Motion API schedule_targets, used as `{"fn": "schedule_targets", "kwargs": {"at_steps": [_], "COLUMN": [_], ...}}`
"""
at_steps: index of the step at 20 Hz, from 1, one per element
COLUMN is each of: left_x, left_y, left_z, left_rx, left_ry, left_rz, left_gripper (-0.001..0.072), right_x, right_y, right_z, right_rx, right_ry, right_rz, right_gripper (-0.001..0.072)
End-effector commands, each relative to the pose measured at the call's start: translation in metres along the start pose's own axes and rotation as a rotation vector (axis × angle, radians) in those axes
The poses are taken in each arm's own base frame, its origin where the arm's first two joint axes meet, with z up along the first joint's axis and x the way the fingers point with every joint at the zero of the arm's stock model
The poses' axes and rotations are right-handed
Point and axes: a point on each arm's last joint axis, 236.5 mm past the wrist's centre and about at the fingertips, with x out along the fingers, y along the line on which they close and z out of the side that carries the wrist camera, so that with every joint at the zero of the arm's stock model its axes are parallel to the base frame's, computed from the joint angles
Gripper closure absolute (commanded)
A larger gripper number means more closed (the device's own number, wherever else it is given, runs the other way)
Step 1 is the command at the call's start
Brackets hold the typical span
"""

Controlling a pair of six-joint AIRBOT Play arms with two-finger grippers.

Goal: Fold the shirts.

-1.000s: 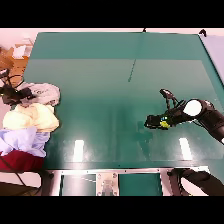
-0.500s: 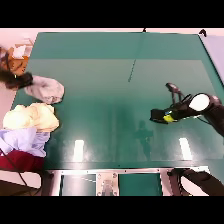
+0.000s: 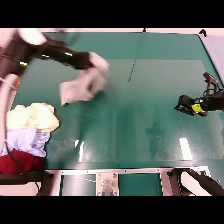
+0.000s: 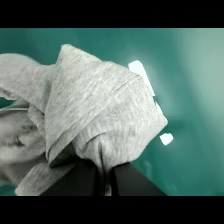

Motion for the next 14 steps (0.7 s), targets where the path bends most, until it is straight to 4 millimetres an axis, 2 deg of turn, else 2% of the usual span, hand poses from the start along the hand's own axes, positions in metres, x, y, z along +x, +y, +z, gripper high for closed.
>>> {"fn": "schedule_targets", "kwargs": {"at_steps": [1, 2, 4, 5, 6, 7, 8, 10, 12, 14], "left_x": [0.062, 0.085, 0.125, 0.138, 0.144, 0.142, 0.134, 0.104, 0.075, 0.064], "left_y": [-0.116, -0.133, -0.145, -0.143, -0.137, -0.129, -0.117, -0.079, -0.026, 0.03], "left_z": [-0.038, -0.053, -0.084, -0.094, -0.097, -0.093, -0.084, -0.065, -0.053, -0.052], "left_rx": [0.103, 0.118, 0.112, 0.107, 0.08, 0.034, 0.022, -0.017, -0.086, -0.191], "left_ry": [0.074, 0.107, 0.181, 0.208, 0.22, 0.22, 0.217, 0.25, 0.274, 0.27], "left_rz": [-0.159, -0.179, -0.189, -0.187, -0.178, -0.166, -0.156, -0.127, -0.08, -0.016], "left_gripper": [0.0686, 0.0686, 0.0684, 0.0518, 0.0169, 0.0074, 0.0074, 0.0074, 0.0075, 0.0074], "right_x": [-0.007, -0.007, -0.007, -0.007, -0.007, -0.007, -0.007, -0.007, -0.004, 0.008], "right_y": [-0.017, -0.017, -0.017, -0.017, -0.017, -0.017, -0.017, -0.017, -0.017, -0.008], "right_z": [0.007, 0.007, 0.007, 0.007, 0.007, 0.007, 0.007, 0.008, 0.009, 0.007], "right_rx": [0.031, 0.033, 0.033, 0.033, 0.033, 0.032, 0.032, 0.033, 0.039, 0.066], "right_ry": [-0.019, -0.02, -0.02, -0.02, -0.02, -0.02, -0.02, -0.02, -0.019, 0.026], "right_rz": [-0.012, -0.012, -0.012, -0.012, -0.012, -0.012, -0.012, -0.012, -0.006, 0.042], "right_gripper": [0.0593, 0.0589, 0.0482, 0.0412, 0.0361, 0.0308, 0.0271, 0.0263, 0.0263, 0.0262]}}
